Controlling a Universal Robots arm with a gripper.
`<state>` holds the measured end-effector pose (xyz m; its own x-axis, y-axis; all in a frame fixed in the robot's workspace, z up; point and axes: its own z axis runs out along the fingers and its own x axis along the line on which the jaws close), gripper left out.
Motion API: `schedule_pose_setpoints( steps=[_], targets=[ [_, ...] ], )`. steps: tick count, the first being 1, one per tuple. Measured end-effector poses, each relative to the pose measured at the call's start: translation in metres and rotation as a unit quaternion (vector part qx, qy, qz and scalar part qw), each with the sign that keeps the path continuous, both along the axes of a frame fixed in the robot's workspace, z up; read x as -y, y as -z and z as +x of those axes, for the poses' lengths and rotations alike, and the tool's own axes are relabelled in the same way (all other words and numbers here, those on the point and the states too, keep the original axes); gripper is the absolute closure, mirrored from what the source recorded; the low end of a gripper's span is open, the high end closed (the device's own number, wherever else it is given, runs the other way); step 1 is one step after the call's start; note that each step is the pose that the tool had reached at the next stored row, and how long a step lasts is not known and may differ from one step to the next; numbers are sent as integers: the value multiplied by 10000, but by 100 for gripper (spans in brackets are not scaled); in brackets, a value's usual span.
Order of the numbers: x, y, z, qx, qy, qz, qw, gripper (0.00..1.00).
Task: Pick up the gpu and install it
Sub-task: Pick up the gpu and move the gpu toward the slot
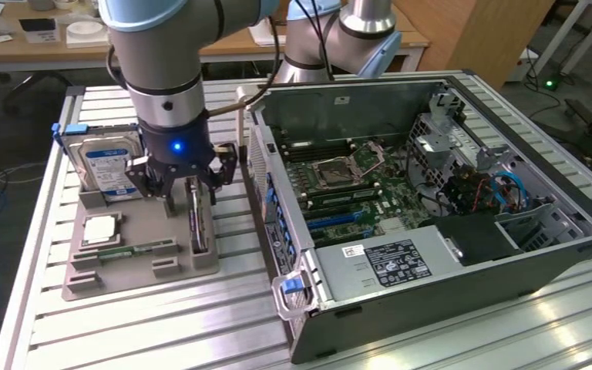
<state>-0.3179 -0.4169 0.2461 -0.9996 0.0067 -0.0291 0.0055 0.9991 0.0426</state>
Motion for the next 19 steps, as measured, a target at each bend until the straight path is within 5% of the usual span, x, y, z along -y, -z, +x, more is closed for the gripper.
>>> schedule_pose_setpoints(
  steps=[19],
  targets=[
    [-4, 282, 13, 1, -1, 0, 10000, 35]
  ],
)
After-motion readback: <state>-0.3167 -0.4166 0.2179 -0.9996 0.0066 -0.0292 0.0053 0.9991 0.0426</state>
